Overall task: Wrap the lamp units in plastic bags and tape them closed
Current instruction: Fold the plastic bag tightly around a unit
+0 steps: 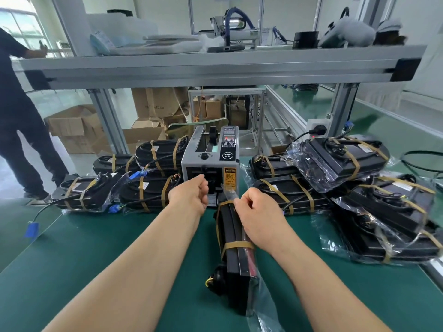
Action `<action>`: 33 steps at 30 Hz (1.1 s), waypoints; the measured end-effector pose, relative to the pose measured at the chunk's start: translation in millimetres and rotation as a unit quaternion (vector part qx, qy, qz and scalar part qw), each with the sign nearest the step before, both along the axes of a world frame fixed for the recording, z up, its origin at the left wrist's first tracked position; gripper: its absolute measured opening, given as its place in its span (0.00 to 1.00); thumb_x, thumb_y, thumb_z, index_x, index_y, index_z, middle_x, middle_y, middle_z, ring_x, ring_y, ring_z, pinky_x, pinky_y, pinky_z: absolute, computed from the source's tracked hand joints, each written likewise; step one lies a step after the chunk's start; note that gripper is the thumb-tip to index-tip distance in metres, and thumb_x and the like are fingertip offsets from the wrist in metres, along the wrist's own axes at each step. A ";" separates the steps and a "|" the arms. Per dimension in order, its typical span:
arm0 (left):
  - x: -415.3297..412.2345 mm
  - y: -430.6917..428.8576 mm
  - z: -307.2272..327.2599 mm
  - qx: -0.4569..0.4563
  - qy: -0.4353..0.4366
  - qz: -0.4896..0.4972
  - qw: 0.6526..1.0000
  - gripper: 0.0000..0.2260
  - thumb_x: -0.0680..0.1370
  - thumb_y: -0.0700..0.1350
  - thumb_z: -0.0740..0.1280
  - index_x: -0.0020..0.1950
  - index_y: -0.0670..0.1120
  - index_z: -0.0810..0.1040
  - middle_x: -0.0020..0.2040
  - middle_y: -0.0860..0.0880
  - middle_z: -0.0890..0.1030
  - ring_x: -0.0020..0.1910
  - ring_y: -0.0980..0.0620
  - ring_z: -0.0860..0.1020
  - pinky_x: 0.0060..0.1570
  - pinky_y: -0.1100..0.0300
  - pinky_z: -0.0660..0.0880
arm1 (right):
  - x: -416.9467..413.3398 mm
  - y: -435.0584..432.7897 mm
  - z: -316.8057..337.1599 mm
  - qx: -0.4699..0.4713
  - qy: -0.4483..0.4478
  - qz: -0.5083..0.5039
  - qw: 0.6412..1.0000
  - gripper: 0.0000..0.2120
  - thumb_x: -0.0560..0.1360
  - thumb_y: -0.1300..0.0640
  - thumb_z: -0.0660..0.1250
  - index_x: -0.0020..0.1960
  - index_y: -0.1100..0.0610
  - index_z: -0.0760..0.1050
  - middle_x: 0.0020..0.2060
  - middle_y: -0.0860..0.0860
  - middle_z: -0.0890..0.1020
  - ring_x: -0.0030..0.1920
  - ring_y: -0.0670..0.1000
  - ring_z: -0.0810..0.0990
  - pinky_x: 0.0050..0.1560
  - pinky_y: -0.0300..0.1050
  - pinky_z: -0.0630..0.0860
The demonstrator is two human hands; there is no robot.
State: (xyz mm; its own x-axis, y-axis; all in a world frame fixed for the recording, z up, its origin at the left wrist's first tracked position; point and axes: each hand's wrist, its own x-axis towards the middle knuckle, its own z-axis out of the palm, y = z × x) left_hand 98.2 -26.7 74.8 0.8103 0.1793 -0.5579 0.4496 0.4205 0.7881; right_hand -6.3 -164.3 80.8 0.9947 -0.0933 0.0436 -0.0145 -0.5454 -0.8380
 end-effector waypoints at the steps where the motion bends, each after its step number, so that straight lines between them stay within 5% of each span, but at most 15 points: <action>1: 1.5 -2.4 1.0 -0.005 0.002 0.008 1.000 0.03 0.79 0.45 0.70 0.50 0.46 0.79 0.29 0.53 0.77 0.19 0.60 0.71 0.21 0.68 0.67 | 0.1 0.1 -0.1 0.004 -0.001 0.001 1.000 0.13 0.82 0.51 0.60 0.40 0.55 0.68 0.32 0.48 0.73 0.32 0.48 0.69 0.32 0.41 0.67; 9: -13.2 -11.1 2.5 -0.008 -0.075 0.091 0.993 0.06 0.76 0.39 0.67 0.39 0.47 0.75 0.24 0.54 0.73 0.21 0.59 0.68 0.21 0.67 0.66 | -1.6 -2.1 1.8 0.013 -0.006 0.014 1.000 0.13 0.82 0.50 0.60 0.40 0.53 0.68 0.33 0.48 0.74 0.34 0.48 0.71 0.37 0.43 0.71; 13: -42.6 6.1 14.4 0.030 -0.179 -0.073 0.981 0.10 0.78 0.40 0.67 0.37 0.48 0.74 0.27 0.54 0.72 0.23 0.59 0.68 0.28 0.65 0.68 | -1.2 -3.2 0.8 0.025 -0.002 0.014 1.000 0.14 0.83 0.49 0.60 0.41 0.53 0.68 0.34 0.48 0.73 0.35 0.48 0.71 0.37 0.43 0.69; 18: -77.5 18.9 27.4 0.153 -0.238 -0.331 0.900 0.13 0.80 0.41 0.65 0.35 0.48 0.76 0.31 0.52 0.73 0.27 0.57 0.68 0.30 0.65 0.68 | -0.5 -2.0 -1.4 0.041 -0.006 0.002 0.999 0.14 0.82 0.49 0.62 0.40 0.55 0.69 0.34 0.49 0.74 0.37 0.50 0.72 0.38 0.45 0.68; 23: -78.1 16.4 30.7 0.261 -0.250 -0.369 0.856 0.06 0.80 0.41 0.67 0.43 0.43 0.76 0.27 0.52 0.68 0.27 0.57 0.65 0.28 0.68 0.65 | 1.5 -5.1 -2.7 0.083 0.012 0.008 0.996 0.15 0.82 0.50 0.64 0.39 0.54 0.70 0.34 0.49 0.74 0.35 0.48 0.70 0.36 0.44 0.67; 33: -65.8 14.6 33.8 0.372 -0.296 -0.410 0.779 0.08 0.79 0.43 0.69 0.43 0.39 0.78 0.23 0.58 0.69 0.24 0.61 0.64 0.26 0.69 0.62 | 2.0 -7.0 -6.9 0.166 0.041 0.018 0.985 0.13 0.81 0.51 0.64 0.39 0.54 0.71 0.35 0.53 0.76 0.38 0.54 0.73 0.44 0.52 0.72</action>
